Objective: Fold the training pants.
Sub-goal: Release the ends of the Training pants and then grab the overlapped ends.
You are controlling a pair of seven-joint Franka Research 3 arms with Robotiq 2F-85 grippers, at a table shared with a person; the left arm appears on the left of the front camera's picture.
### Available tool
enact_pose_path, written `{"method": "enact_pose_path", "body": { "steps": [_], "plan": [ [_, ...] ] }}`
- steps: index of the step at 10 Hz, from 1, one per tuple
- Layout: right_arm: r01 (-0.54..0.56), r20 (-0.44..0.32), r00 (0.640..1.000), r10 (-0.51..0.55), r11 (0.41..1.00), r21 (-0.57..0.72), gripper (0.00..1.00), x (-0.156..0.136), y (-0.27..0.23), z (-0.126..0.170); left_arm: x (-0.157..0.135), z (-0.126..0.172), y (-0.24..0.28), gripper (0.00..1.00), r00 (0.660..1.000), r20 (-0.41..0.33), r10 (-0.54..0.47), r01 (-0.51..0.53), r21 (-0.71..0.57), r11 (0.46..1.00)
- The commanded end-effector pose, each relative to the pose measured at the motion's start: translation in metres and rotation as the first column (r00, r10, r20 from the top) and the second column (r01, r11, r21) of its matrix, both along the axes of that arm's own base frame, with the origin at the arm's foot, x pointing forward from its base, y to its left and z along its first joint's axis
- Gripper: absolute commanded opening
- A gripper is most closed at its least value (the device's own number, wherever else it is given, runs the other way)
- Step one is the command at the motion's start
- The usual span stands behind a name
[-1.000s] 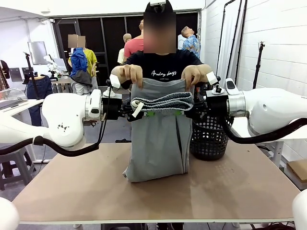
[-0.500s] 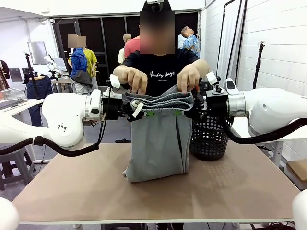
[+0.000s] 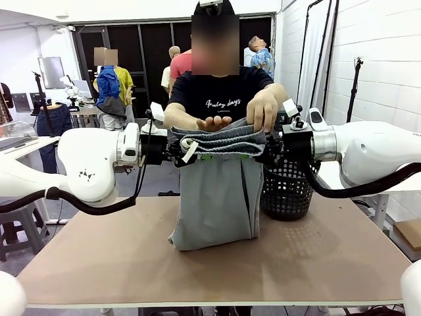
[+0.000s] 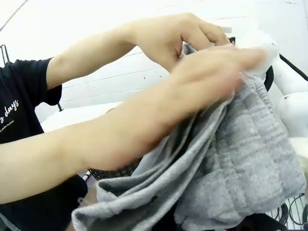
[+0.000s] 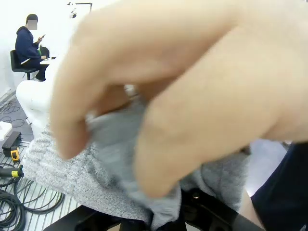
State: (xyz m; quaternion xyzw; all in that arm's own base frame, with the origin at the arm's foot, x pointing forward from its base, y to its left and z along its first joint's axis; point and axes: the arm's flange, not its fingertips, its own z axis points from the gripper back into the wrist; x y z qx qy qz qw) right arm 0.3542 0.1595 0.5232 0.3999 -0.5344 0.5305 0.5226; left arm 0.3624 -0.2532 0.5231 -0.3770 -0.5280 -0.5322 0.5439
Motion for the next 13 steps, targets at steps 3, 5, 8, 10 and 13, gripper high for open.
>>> {"method": "enact_pose_path", "body": {
  "steps": [3,5,8,10,13],
  "plan": [
    [-0.005,0.003,1.0,0.005,1.0,0.001,0.0,-0.002,0.0017,0.0012,0.0002,0.0018,-0.0011,0.0,1.0,0.001,-0.001,0.001,-0.003,1.0],
    [-0.005,0.003,1.0,0.005,1.0,0.001,0.0,-0.002,0.0017,0.0012,0.0002,0.0018,-0.0011,0.0,1.0,0.001,-0.001,0.001,-0.003,1.0],
    [-0.005,0.003,1.0,0.005,1.0,0.001,0.0,-0.002,0.0017,0.0012,0.0002,0.0018,-0.0011,0.0,1.0,0.001,-0.001,0.001,-0.003,1.0],
    [-0.005,0.003,1.0,0.005,1.0,0.001,0.0,-0.002,0.0017,0.0012,0.0002,0.0018,-0.0011,0.0,1.0,0.001,-0.001,0.001,-0.003,1.0],
    [-0.005,0.003,1.0,0.005,1.0,0.001,0.0,-0.002,0.0017,0.0012,0.0002,0.0018,-0.0011,0.0,1.0,0.001,-0.001,0.001,-0.003,1.0]
  ]
}}
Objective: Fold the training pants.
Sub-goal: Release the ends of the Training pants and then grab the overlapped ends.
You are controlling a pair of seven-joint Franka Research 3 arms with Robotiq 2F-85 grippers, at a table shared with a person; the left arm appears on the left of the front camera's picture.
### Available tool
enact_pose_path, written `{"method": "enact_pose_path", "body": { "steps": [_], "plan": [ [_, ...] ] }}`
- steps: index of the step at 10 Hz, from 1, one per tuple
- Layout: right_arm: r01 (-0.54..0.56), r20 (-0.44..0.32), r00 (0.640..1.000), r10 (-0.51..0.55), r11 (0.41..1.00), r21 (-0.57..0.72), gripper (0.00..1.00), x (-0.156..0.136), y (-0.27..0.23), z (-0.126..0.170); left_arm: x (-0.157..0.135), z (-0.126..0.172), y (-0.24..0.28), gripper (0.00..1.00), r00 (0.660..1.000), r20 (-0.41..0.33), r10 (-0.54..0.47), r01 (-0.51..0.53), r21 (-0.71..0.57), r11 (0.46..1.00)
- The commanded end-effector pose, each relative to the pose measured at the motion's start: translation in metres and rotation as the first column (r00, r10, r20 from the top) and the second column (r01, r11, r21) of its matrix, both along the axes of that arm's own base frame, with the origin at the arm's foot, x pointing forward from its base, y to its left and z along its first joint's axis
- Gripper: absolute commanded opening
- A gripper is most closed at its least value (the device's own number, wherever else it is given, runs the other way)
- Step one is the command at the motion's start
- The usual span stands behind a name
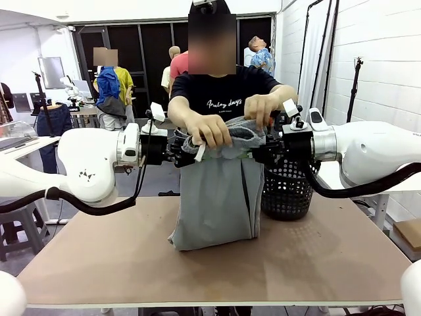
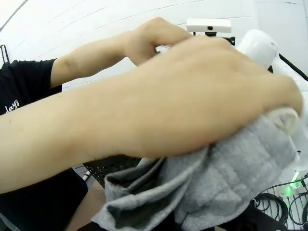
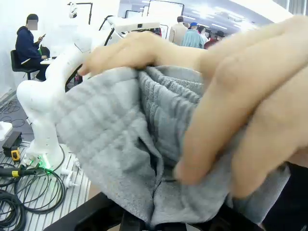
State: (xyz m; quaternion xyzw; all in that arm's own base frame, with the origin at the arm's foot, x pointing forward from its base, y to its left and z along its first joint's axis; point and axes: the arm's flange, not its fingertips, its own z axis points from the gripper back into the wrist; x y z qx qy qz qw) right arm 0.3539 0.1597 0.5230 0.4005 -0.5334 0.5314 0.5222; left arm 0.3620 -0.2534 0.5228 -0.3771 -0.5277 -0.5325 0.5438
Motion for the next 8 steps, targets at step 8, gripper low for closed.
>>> {"method": "enact_pose_path", "body": {
  "steps": [8],
  "plan": [
    [-0.002,0.004,1.0,0.002,1.0,0.002,0.0,-0.0017,0.0016,0.0014,0.0006,0.0021,-0.0009,0.0,1.0,0.002,0.0,0.0,-0.004,1.0]
  ]
}}
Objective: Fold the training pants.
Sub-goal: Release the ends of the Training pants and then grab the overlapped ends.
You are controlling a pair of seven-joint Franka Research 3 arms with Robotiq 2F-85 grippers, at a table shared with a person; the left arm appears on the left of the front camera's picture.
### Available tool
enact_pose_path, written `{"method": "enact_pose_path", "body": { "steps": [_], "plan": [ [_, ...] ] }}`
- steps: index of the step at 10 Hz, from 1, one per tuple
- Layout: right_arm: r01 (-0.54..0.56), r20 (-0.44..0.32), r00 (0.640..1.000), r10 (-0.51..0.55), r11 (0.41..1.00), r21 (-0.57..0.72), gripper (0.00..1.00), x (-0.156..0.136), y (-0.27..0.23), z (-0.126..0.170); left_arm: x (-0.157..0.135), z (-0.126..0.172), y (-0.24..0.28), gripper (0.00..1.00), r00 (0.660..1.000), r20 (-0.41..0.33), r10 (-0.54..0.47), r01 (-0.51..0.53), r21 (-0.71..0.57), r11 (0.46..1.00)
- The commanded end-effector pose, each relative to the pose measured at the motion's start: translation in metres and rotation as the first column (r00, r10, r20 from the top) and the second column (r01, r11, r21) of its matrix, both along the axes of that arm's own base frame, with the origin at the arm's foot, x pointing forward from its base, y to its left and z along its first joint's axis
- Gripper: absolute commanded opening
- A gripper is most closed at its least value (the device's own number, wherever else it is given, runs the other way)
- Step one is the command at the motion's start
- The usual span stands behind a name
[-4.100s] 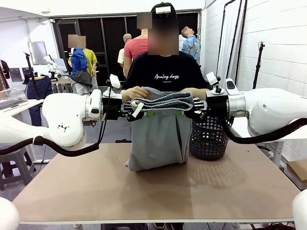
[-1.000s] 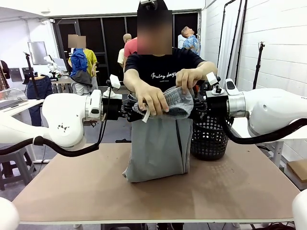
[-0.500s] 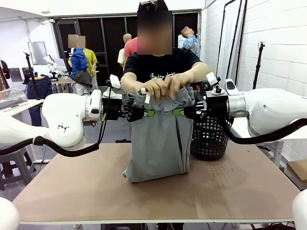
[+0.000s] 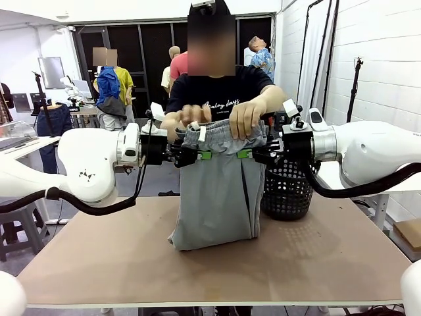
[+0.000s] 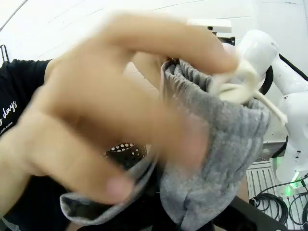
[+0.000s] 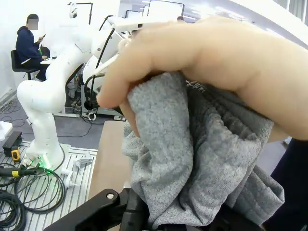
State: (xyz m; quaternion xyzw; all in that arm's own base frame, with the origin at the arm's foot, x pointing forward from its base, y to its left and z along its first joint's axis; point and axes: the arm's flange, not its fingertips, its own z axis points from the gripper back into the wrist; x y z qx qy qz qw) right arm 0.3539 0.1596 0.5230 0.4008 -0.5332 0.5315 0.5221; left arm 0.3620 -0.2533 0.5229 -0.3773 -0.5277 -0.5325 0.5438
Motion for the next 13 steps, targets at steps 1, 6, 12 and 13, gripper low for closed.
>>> {"method": "enact_pose_path", "body": {
  "steps": [1,6,12,13],
  "plan": [
    [-0.001,0.004,1.0,0.001,1.0,0.002,0.0,-0.0017,0.0016,0.0014,0.0006,0.0021,-0.001,0.0,1.0,0.002,0.0,0.0,-0.004,1.0],
    [-0.001,0.004,1.0,0.001,1.0,0.002,0.0,-0.0017,0.0016,0.0014,0.0006,0.0021,-0.001,0.0,1.0,0.002,0.0,0.0,-0.004,1.0],
    [-0.001,0.004,1.0,0.001,1.0,0.002,0.0,-0.0017,0.0016,0.0014,0.0006,0.0021,-0.001,0.0,1.0,0.002,0.0,0.0,-0.004,1.0],
    [-0.001,0.004,1.0,0.001,1.0,0.002,0.0,-0.0017,0.0016,0.0014,0.0006,0.0021,-0.001,0.0,1.0,0.002,0.0,0.0,-0.004,1.0]
  ]
}}
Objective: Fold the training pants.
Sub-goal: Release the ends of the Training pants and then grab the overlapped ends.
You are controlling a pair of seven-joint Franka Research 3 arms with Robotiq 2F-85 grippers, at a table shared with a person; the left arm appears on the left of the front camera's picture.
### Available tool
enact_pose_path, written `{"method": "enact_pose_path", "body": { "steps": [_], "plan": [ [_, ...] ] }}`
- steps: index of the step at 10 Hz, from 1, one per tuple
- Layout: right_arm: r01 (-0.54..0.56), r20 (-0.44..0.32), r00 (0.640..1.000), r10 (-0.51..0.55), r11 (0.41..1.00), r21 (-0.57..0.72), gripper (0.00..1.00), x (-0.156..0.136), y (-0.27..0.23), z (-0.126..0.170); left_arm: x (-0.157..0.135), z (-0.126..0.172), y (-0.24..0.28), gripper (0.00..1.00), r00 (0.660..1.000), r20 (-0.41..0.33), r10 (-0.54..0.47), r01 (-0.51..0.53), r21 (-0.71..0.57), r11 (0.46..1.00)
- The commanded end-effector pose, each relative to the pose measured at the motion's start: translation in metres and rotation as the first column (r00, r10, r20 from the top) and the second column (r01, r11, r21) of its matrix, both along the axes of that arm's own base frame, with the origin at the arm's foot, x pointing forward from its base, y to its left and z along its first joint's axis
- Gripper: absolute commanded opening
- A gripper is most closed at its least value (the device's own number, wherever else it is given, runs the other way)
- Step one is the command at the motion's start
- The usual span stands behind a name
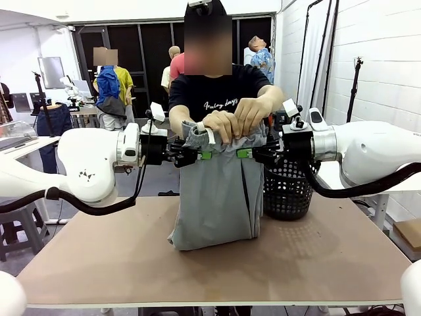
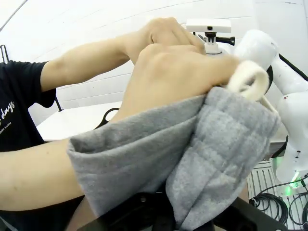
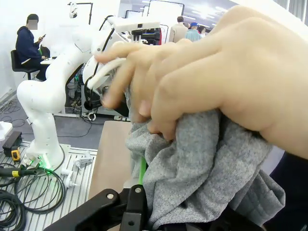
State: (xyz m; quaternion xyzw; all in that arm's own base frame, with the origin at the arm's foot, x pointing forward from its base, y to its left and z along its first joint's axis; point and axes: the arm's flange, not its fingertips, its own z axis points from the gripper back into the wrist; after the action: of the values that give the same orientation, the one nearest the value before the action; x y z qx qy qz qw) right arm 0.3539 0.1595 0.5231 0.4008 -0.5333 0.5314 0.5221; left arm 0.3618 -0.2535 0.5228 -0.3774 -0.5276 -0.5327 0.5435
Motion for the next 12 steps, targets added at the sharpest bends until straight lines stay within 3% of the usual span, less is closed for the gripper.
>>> {"method": "enact_pose_path", "body": {
  "steps": [1,12],
  "plan": [
    [-0.002,0.004,1.0,0.002,1.0,0.001,0.0,-0.0017,0.0017,0.0013,0.0008,0.0021,-0.0008,0.0,1.0,0.002,0.001,-0.001,-0.004,1.0],
    [-0.002,0.004,1.0,0.002,1.0,0.001,0.0,-0.0017,0.0017,0.0013,0.0008,0.0021,-0.0008,0.0,1.0,0.002,0.001,-0.001,-0.004,1.0]
  ]
}}
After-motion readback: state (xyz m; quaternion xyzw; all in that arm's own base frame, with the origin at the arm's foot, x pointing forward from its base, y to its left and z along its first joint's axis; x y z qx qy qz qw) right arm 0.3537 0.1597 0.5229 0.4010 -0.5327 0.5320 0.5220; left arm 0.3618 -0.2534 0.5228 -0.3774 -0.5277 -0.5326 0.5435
